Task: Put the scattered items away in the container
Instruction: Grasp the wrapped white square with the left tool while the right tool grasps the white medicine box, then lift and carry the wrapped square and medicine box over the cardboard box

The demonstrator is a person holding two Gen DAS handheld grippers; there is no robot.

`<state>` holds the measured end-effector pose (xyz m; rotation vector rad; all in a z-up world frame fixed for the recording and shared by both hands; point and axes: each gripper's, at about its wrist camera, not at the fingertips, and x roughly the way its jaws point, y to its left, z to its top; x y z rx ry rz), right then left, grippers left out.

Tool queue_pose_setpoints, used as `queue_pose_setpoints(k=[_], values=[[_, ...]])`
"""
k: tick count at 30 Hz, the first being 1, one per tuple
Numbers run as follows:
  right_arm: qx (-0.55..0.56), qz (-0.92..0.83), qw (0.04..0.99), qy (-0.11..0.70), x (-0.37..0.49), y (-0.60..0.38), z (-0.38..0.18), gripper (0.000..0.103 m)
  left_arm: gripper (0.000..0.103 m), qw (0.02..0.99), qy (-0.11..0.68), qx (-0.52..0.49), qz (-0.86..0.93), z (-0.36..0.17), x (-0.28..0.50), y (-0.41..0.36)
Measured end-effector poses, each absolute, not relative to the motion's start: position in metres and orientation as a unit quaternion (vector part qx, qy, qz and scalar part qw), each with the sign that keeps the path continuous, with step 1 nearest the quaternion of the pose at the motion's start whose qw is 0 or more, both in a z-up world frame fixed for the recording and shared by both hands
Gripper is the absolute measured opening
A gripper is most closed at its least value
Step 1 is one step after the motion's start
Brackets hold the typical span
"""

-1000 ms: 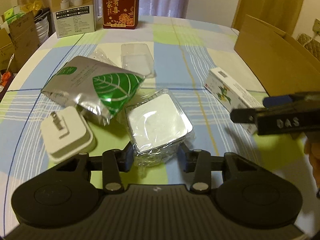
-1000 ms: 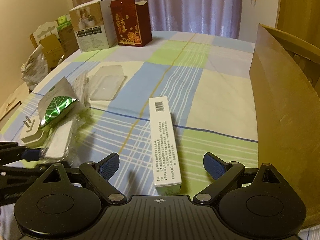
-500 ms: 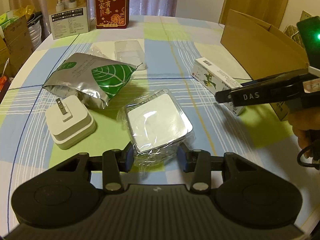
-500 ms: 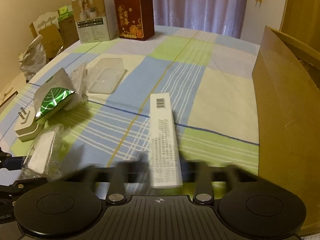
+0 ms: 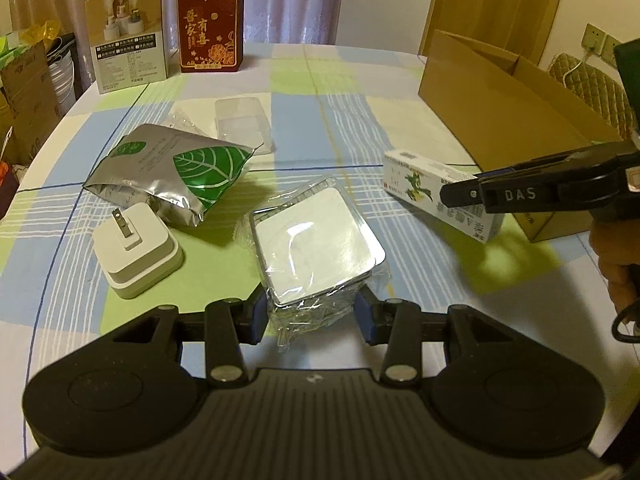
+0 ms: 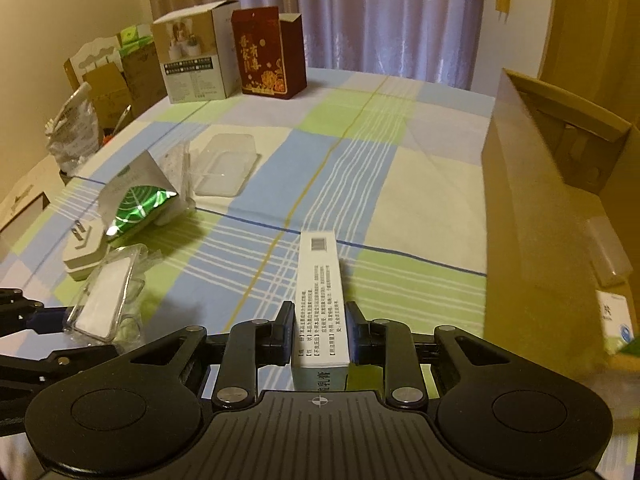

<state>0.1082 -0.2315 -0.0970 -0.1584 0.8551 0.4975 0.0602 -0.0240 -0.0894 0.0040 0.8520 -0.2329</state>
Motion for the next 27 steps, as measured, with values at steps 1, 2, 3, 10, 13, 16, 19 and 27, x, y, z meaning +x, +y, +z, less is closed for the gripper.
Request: queue_pose_setpoints(k=[1,2,3,10,13,16,19,27], values=[[-0.075,0.239,0.877,0.410,0.104,-0.234,-0.094,0.028,0.038,0.905,0.410,0.002,-0.113,-0.087,0.058,-0.025],[-0.076,0.238,0.877,0.410,0.100,-0.236,-0.092,0.028,0.038,0.905,0.409,0.003,-0.115,-0.085,0.055,-0.026],[-0.076,0.237,0.877,0.411,0.096,-0.238,-0.091,0.028,0.038,0.906,0.407,0.004,-0.116,-0.082,0.053,-0.027],[-0.085,0.233,0.861,0.443,0.078,-0.246,-0.107,0.029,0.038,0.907,0.404,0.006,-0.120,-0.075,0.039,-0.031],[-0.101,0.235,0.853,0.456,0.081,-0.240,-0.118,0.029,0.038,0.906,0.405,0.007,-0.121,-0.075,0.036,-0.031],[-0.113,0.234,0.852,0.454,0.087,-0.233,-0.123,0.029,0.038,0.906,0.406,0.006,-0.121,-0.076,0.037,-0.031],[-0.118,0.233,0.854,0.449,0.095,-0.228,-0.125,0.056,0.038,0.906,0.406,0.005,-0.121,-0.076,0.040,-0.030],[-0.127,0.237,0.851,0.451,0.105,-0.222,-0.129,0.029,0.038,0.905,0.409,0.003,-0.118,-0.078,0.044,-0.028]])
